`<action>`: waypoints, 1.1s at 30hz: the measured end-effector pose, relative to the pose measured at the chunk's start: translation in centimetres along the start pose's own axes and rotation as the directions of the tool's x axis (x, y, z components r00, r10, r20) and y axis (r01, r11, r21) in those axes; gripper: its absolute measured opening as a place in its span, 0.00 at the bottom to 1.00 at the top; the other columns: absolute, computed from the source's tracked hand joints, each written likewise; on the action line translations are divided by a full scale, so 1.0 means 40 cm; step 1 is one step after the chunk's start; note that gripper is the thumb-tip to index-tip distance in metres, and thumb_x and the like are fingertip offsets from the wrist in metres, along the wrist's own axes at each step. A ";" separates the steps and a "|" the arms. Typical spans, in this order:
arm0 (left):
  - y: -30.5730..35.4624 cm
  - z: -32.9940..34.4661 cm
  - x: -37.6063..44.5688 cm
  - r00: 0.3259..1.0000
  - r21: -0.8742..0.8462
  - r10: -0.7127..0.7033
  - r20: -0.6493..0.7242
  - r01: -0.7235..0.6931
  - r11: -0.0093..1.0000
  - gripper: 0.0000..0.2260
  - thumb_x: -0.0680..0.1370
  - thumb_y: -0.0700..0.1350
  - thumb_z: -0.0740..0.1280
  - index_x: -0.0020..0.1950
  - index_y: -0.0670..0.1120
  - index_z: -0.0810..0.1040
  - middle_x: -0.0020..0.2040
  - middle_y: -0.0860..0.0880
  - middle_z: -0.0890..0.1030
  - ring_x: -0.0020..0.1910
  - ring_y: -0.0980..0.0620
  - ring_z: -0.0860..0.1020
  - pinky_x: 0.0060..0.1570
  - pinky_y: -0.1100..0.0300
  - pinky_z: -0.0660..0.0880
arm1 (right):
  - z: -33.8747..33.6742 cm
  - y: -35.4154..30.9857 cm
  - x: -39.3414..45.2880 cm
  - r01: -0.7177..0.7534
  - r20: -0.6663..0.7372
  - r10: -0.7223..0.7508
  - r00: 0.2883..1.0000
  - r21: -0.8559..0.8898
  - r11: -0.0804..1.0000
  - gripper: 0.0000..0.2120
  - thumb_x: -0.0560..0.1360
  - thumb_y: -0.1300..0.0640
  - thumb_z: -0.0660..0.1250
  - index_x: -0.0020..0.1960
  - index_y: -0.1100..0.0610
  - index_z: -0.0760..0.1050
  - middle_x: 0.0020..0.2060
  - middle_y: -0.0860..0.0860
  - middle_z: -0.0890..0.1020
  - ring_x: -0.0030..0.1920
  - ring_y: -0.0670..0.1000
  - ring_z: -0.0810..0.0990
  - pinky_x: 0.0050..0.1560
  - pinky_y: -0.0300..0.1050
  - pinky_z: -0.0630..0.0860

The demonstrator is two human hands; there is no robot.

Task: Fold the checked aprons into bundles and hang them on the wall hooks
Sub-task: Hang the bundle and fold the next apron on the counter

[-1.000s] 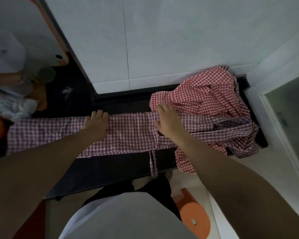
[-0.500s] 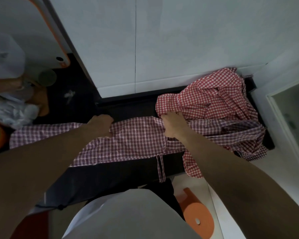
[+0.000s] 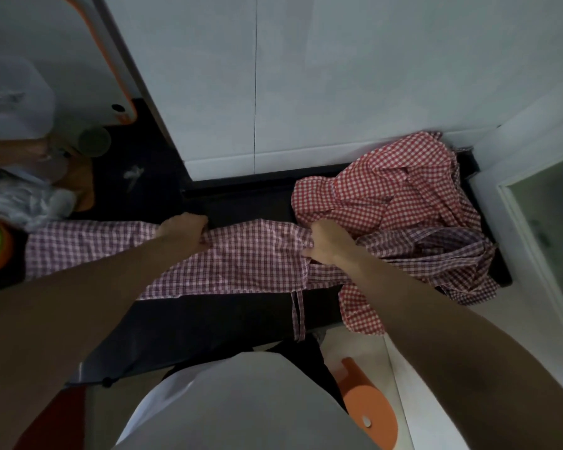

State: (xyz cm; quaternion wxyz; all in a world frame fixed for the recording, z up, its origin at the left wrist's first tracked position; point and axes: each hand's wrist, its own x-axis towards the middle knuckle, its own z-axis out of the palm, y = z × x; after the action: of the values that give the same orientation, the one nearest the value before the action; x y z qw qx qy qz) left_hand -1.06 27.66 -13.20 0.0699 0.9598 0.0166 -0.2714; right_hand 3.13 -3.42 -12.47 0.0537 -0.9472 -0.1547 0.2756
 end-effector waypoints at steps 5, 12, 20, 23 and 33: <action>0.040 -0.009 -0.013 0.998 0.075 0.019 -0.056 -0.015 0.997 0.10 0.79 0.52 0.67 0.53 0.47 0.74 0.52 0.47 0.78 0.50 0.46 0.78 0.44 0.56 0.73 | -0.036 0.065 -0.036 -0.018 -0.127 0.015 0.992 -0.020 1.000 0.12 0.79 0.51 0.67 0.58 0.57 0.76 0.51 0.53 0.80 0.54 0.55 0.80 0.52 0.46 0.74; 0.070 0.021 -0.045 0.984 0.343 0.006 -0.176 0.055 0.938 0.05 0.80 0.41 0.64 0.54 0.48 0.75 0.48 0.50 0.80 0.46 0.49 0.80 0.42 0.58 0.69 | -0.030 0.098 -0.098 0.027 -0.391 -0.068 0.918 -0.110 0.994 0.18 0.74 0.63 0.72 0.62 0.63 0.77 0.57 0.57 0.79 0.57 0.58 0.79 0.57 0.51 0.76; 0.055 0.106 -0.120 0.984 0.414 0.069 -0.165 0.006 0.910 0.10 0.78 0.39 0.63 0.58 0.48 0.75 0.52 0.51 0.80 0.52 0.50 0.79 0.60 0.54 0.68 | 0.005 0.098 -0.092 0.185 -0.310 -0.256 0.916 -0.241 0.953 0.10 0.70 0.69 0.72 0.52 0.63 0.83 0.48 0.57 0.76 0.50 0.57 0.77 0.44 0.49 0.74; 0.066 0.145 -0.137 0.991 0.389 0.050 -0.125 0.003 0.921 0.13 0.79 0.40 0.63 0.64 0.49 0.73 0.56 0.51 0.79 0.56 0.50 0.77 0.61 0.54 0.67 | 0.008 0.094 -0.086 0.158 -0.232 -0.203 0.951 -0.198 0.967 0.13 0.78 0.63 0.64 0.61 0.60 0.80 0.56 0.56 0.74 0.56 0.54 0.74 0.54 0.48 0.73; 0.066 0.176 -0.196 0.995 0.153 0.098 0.023 -0.100 0.983 0.24 0.75 0.54 0.65 0.68 0.46 0.69 0.65 0.47 0.73 0.62 0.46 0.71 0.63 0.47 0.64 | -0.033 0.042 -0.069 -0.033 0.046 0.057 0.997 -0.415 0.909 0.17 0.78 0.54 0.66 0.65 0.55 0.74 0.67 0.56 0.69 0.68 0.58 0.67 0.71 0.60 0.64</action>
State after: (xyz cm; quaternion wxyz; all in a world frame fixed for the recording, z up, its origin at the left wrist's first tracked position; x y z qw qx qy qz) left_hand -11.20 24.08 -14.71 0.0093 0.9598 -0.0525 -0.2757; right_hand 2.09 -5.91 -10.27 -0.1591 -0.9321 -0.1895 0.2645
